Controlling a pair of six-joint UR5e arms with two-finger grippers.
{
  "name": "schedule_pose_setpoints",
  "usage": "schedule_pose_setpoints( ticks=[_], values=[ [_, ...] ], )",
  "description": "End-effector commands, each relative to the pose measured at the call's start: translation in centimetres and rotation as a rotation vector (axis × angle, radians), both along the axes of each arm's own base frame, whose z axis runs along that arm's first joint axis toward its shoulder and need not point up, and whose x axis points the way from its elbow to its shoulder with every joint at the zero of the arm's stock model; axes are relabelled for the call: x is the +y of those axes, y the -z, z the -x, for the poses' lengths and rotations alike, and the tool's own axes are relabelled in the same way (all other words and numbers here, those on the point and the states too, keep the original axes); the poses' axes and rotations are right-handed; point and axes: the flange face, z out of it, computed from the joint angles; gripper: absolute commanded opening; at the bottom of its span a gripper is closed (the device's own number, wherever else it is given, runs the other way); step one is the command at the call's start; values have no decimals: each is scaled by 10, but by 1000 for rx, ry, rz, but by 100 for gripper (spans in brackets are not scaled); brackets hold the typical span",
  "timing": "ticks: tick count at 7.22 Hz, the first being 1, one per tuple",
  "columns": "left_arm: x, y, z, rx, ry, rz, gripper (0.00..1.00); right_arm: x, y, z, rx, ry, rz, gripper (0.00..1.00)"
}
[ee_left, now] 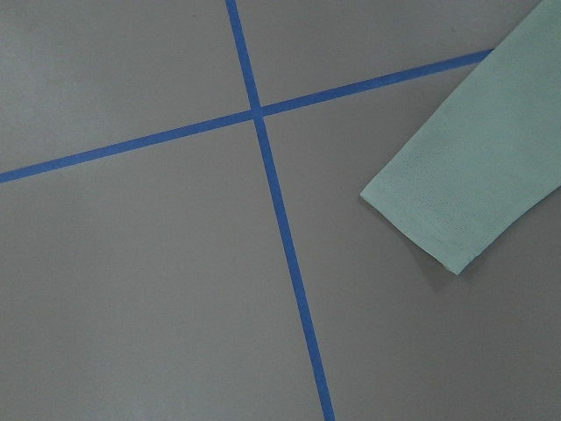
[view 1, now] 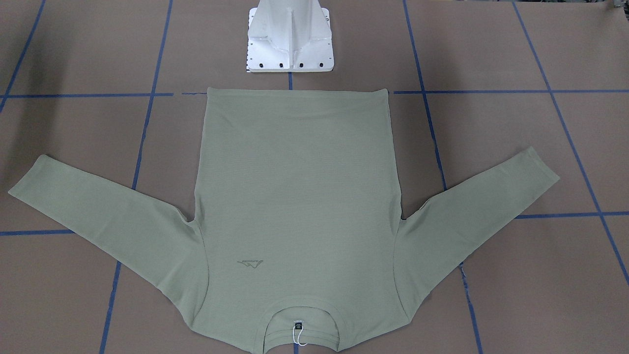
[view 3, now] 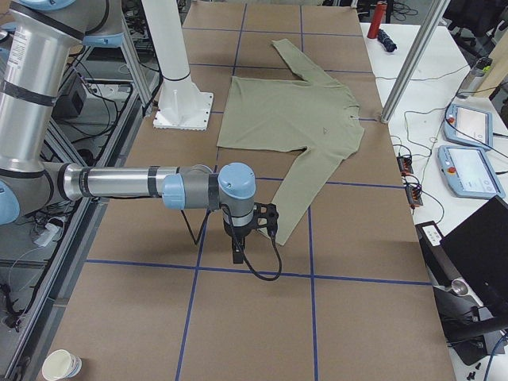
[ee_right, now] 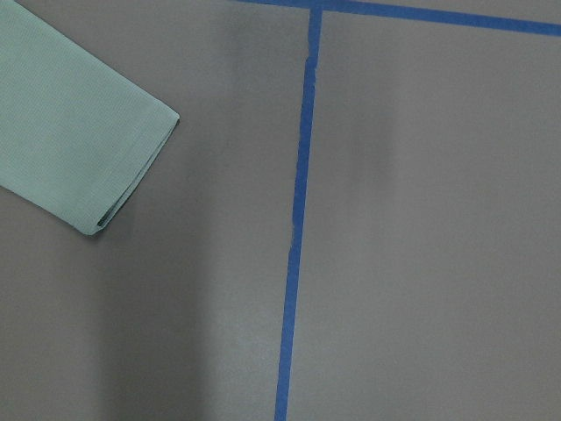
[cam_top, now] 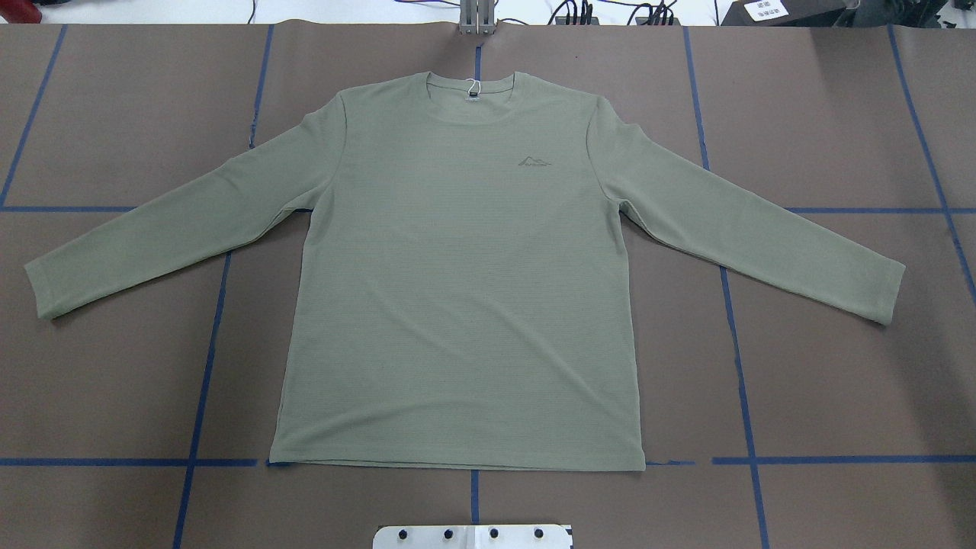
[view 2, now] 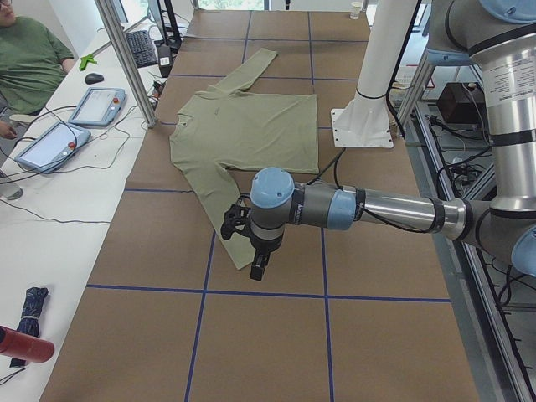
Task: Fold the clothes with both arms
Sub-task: 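Reach the right gripper to the cuff of the sleeve on its side and grasp it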
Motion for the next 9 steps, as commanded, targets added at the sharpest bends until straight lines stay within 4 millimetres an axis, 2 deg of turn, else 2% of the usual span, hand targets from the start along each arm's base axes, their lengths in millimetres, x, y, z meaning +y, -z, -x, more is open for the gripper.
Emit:
schedule_pose_setpoints(
  ticks=[1, 2, 3, 4, 5, 6, 7, 8, 9],
  values=[
    [-1, 12, 0, -2, 0, -26, 100, 0, -1, 0, 0, -1, 3, 100],
    [-6, 28, 1, -2, 2, -67, 100, -4, 2, 1, 1, 0, -7, 100],
    [-8, 44, 0, -2, 2, -118, 100, -22, 15, 2, -2, -10, -36, 100],
    [-10, 59, 0, 12, 5, -204, 100, -46, 43, 3, -2, -11, -108, 100],
    [-14, 69, 1, 3, 7, -294, 100, -61, 60, -17, -5, -64, -145, 100],
    [-36, 78, 1, 6, 10, -409, 100, -63, 51, -17, -4, -65, -128, 100],
    [-37, 74, 3, 14, 0, -500, 100, -61, 51, -19, -46, -52, -152, 100],
    [-45, 78, 0, 35, 19, -490, 100, -63, 59, -14, -120, -46, -197, 100],
    [-41, 78, 1, 46, 38, -480, 100, -65, 54, -8, -140, -128, -143, 100]
  ],
)
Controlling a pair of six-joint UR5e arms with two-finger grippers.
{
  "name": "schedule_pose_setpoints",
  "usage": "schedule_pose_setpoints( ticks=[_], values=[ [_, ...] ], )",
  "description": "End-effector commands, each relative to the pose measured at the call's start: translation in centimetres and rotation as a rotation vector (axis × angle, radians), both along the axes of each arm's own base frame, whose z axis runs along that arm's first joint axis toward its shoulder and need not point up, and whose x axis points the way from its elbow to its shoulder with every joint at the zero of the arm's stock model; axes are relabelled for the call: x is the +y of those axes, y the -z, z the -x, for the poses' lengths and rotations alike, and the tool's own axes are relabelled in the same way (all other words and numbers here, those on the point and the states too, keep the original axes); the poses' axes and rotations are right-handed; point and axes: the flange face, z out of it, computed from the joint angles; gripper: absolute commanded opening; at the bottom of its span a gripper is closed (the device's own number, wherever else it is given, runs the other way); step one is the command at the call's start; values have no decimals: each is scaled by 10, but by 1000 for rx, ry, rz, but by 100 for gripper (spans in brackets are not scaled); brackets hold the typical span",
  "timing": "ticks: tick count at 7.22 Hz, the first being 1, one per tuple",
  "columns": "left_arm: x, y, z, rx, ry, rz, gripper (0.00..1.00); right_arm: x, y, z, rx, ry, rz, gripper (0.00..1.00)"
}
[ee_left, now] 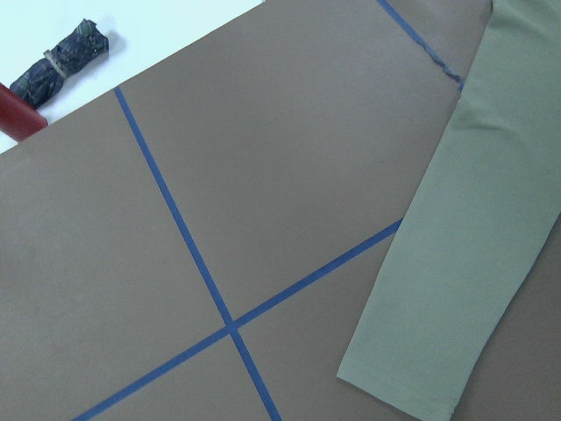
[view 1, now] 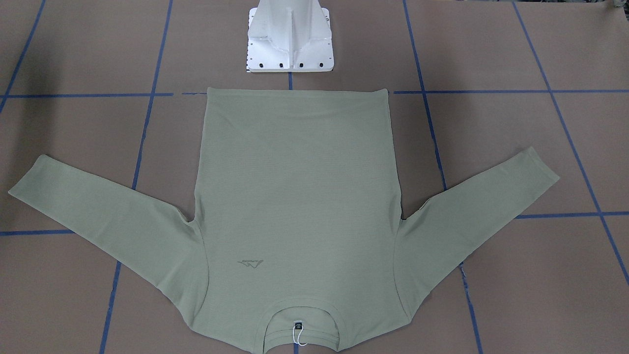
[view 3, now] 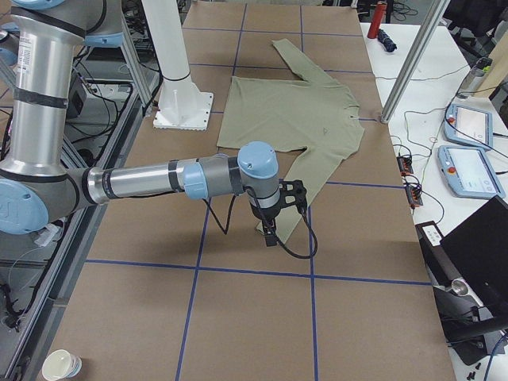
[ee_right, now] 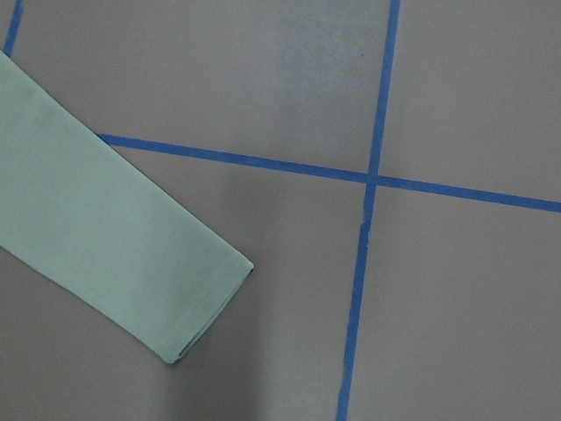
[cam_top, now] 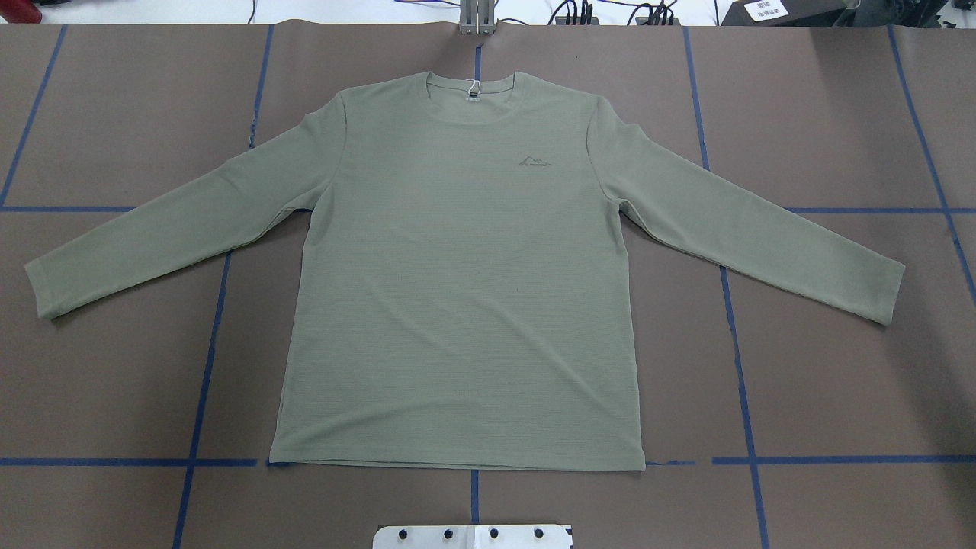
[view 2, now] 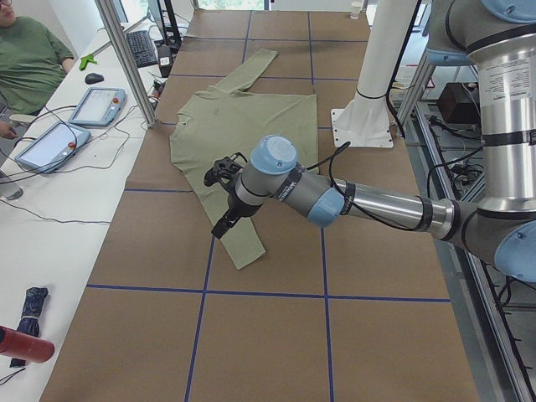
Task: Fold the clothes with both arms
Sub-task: 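Reach the right gripper to the cuff of the sleeve on its side and grasp it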
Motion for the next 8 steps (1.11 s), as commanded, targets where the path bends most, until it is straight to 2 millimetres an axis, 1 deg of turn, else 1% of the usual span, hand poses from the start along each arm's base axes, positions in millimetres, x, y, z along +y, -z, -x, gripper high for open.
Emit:
schedule_pose_setpoints(
  ticks=[1, 2, 4, 5, 6, 7, 8],
  values=[
    [2, 2, 0, 20, 14, -7, 100, -7, -8, 24, -77, -99, 59, 100],
    [2, 3, 0, 20, 14, -9, 100, -10, -34, 41, -107, -131, 57, 100],
    [4, 5, -2, 44, -4, -9, 100, -12, -78, 98, -146, -232, 43, 99],
    [5, 6, -2, 51, -9, -11, 100, -18, -99, 132, -150, -245, 35, 90],
    [6, 4, -4, 76, -28, -2, 100, -22, -109, 161, -140, -237, 24, 84],
    [6, 4, -4, 77, -28, -2, 100, -28, -107, 183, -123, -220, 2, 81],
    [7, 4, -4, 77, -28, 0, 100, -27, -109, 190, -115, -207, 1, 79]
  ],
)
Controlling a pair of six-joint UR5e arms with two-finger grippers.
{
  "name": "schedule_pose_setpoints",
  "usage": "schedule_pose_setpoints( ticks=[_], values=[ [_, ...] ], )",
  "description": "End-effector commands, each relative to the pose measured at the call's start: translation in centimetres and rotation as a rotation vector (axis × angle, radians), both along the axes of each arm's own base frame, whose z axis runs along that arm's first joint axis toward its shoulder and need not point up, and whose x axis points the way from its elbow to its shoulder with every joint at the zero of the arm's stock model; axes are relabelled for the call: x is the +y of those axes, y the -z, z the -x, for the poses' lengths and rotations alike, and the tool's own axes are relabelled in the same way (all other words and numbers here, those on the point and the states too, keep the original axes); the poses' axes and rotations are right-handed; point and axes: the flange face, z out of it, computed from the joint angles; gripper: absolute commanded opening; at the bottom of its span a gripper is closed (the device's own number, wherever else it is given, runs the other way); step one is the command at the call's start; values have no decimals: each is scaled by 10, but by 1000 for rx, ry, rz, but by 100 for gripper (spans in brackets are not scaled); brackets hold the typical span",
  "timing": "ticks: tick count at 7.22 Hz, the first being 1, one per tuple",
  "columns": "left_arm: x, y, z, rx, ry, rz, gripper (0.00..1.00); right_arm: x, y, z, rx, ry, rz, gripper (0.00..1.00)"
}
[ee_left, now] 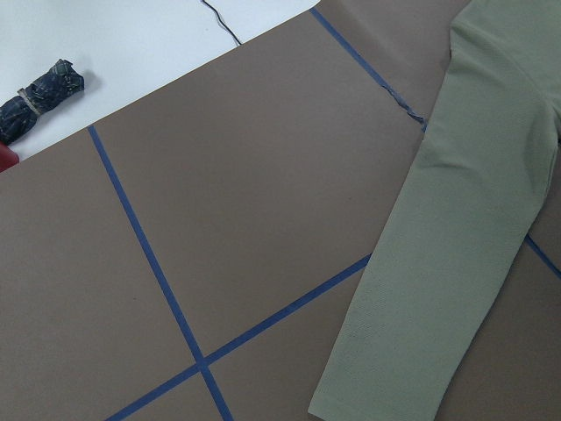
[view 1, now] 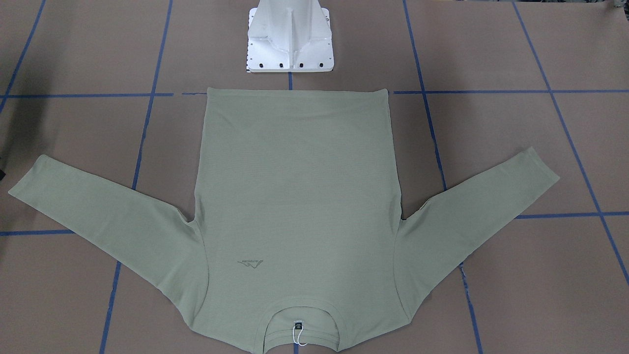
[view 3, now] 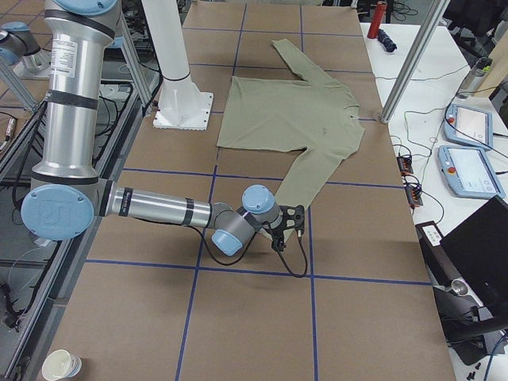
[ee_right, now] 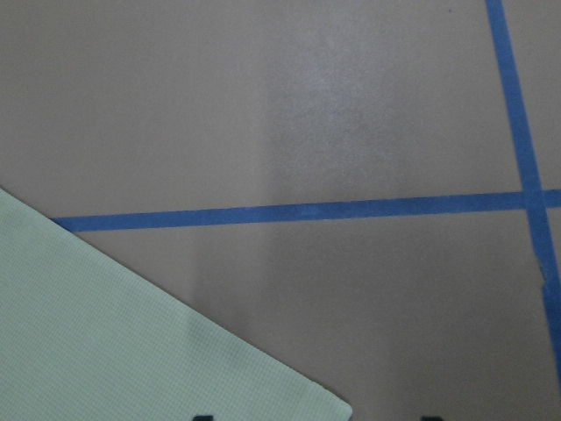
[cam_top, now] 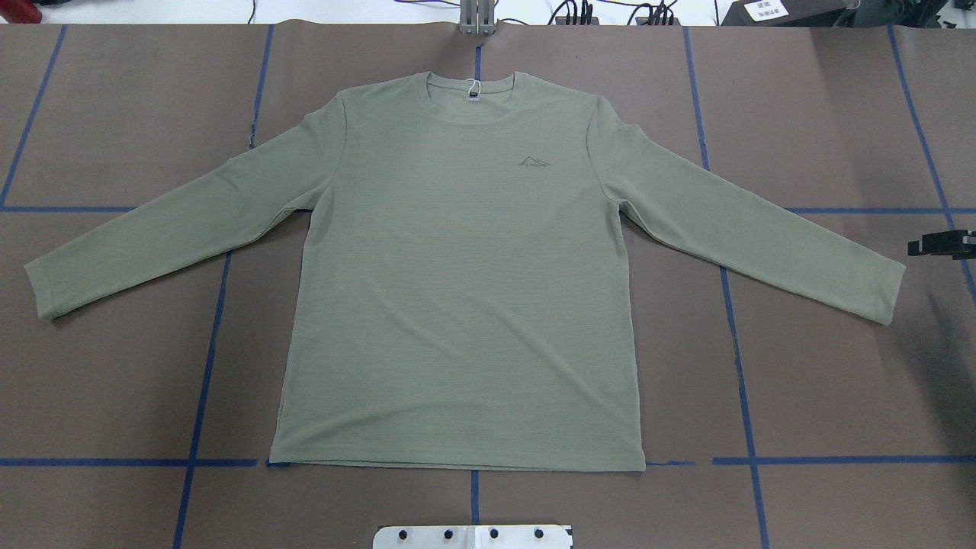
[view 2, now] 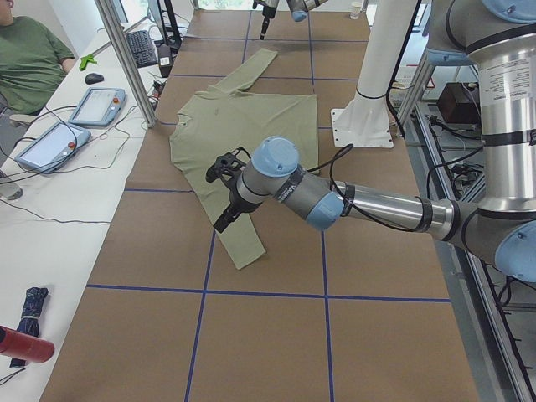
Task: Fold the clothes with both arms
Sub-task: 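Reach the right gripper to the cuff of the sleeve on its side and grasp it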
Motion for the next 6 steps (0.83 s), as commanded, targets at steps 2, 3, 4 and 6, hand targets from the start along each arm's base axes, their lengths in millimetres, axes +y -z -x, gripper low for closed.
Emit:
schedule_pose_setpoints(
  ticks=[2, 3, 4, 6],
  values=[
    [1, -1, 0, 4, -3, 4, 100, -12, -14, 30, 18, 25, 4, 73],
    [1, -1, 0, 4, -3, 4, 100, -17, -17, 34, 20, 27, 8, 71],
    [0, -1, 0, 4, -3, 2, 100, -16, -18, 33, 21, 28, 11, 70],
    [1, -1, 0, 4, -1, 4, 100, -14, -22, 37, 24, 37, 17, 67]
  ],
)
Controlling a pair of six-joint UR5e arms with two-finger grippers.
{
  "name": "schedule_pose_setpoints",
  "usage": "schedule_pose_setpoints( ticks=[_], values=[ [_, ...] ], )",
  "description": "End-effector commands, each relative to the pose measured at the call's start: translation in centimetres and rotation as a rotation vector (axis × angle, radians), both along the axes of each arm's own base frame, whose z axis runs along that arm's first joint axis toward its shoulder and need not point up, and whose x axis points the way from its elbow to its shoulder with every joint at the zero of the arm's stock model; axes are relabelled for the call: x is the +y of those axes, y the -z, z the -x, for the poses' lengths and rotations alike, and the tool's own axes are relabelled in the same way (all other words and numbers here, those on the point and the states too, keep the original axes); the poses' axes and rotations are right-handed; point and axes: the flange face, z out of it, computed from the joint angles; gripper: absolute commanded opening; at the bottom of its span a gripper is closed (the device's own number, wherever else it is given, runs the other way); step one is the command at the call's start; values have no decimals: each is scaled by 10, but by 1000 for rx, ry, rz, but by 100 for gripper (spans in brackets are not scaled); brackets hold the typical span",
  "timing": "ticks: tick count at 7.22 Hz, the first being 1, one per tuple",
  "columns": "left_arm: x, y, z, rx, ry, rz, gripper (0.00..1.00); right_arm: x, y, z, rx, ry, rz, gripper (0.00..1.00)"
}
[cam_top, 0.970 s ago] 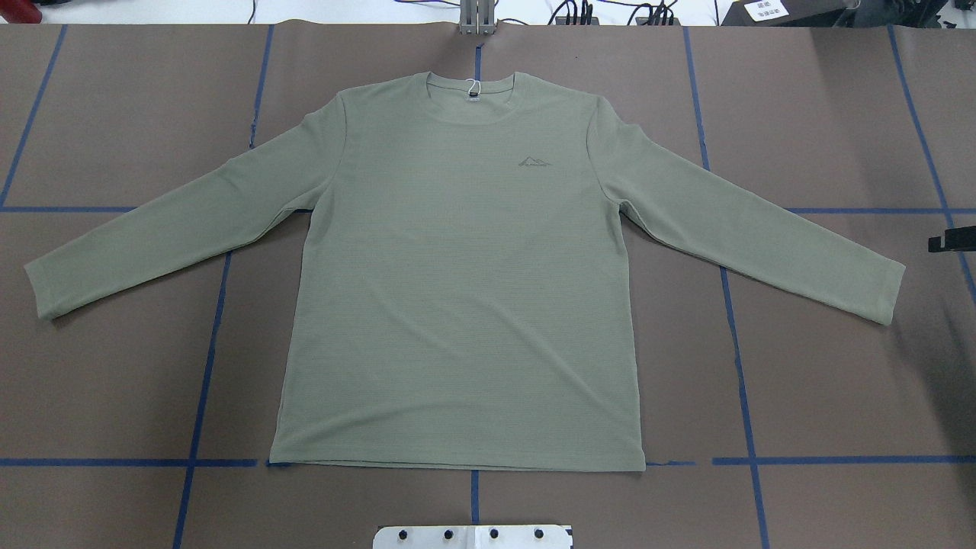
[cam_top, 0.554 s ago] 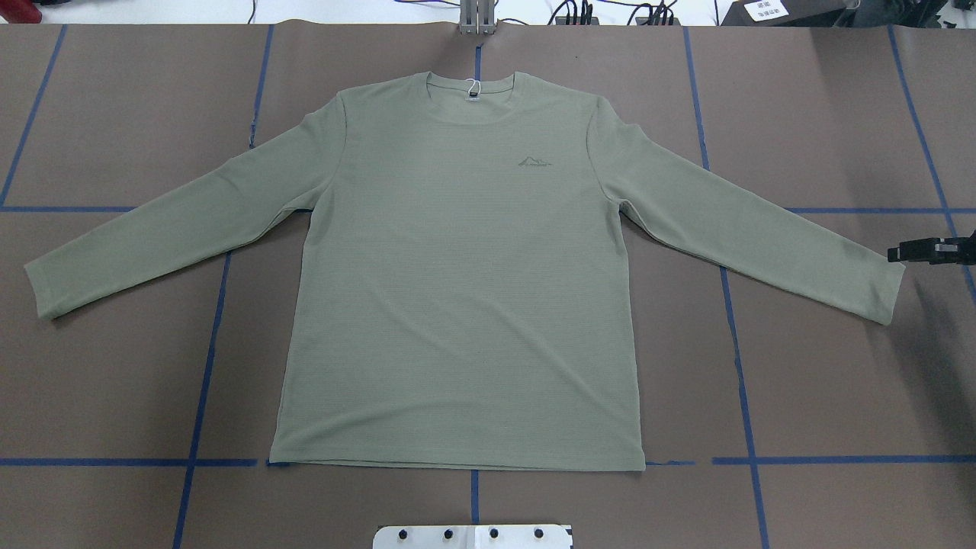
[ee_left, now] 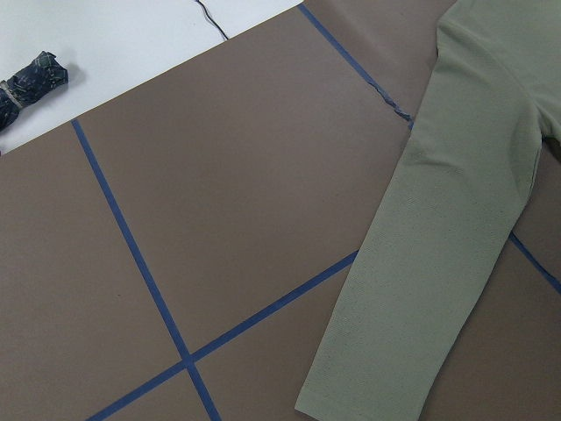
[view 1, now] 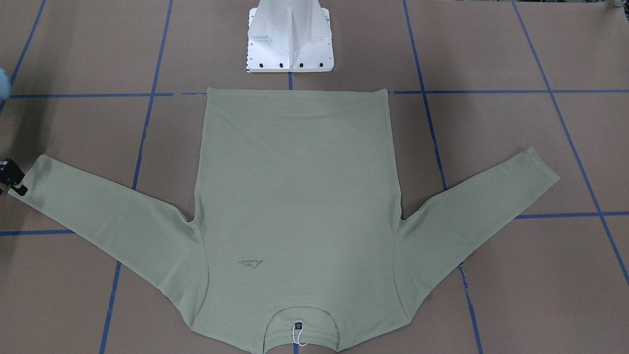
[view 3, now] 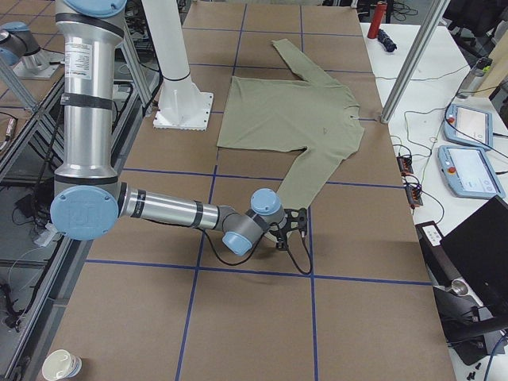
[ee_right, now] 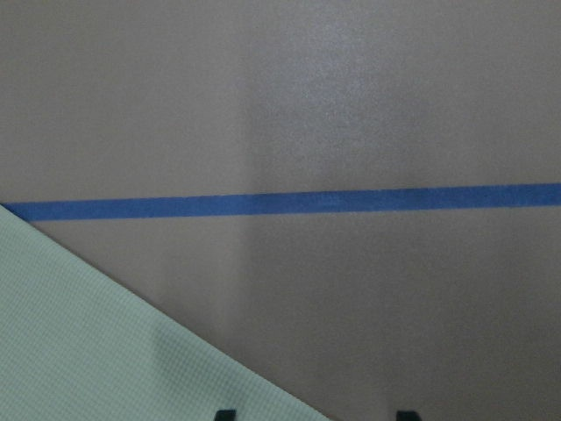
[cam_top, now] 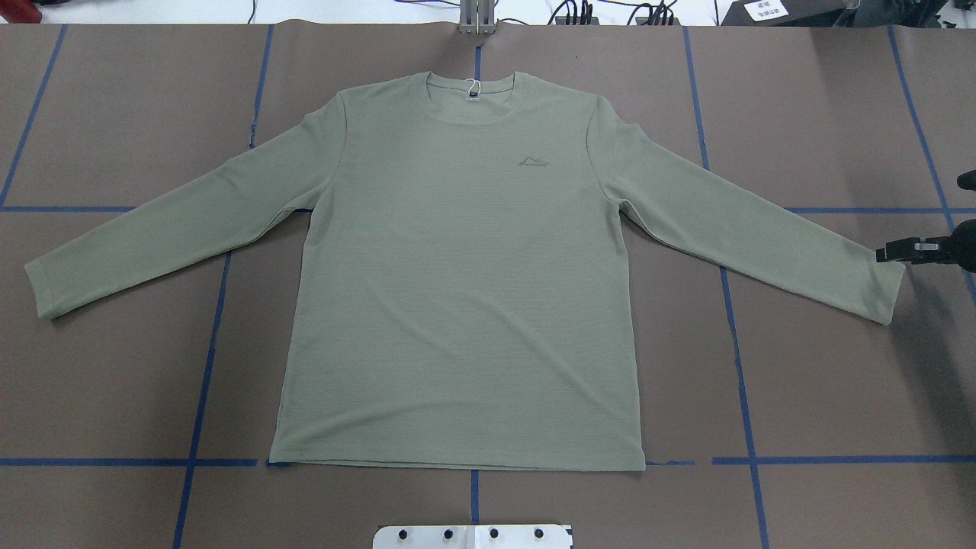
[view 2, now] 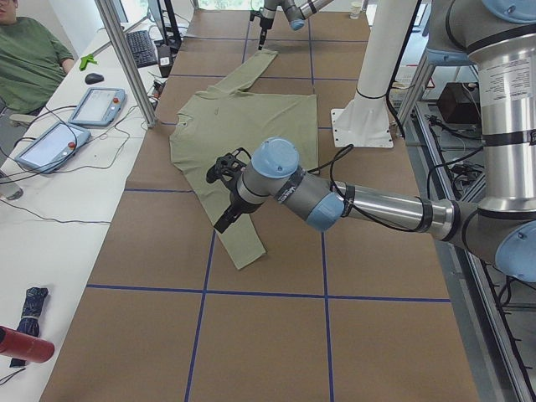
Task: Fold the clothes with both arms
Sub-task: 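Reach the right gripper to the cuff of the sleeve on its side and grasp it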
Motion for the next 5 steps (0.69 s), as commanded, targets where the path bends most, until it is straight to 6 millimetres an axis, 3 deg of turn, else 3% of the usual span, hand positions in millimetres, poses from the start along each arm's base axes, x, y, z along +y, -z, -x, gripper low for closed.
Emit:
schedule_pose_setpoints(
  ticks=[1, 3, 5],
  values=[
    [0, -1, 0, 0, 1, 2, 100, 1, -2, 4, 1, 9, 2, 66],
    [1, 0, 0, 0, 1, -1, 100, 2, -2, 6, 1, 13, 4, 65],
    [4, -2, 0, 1, 0, 5, 100, 2, -2, 7, 1, 15, 4, 56]
  ],
)
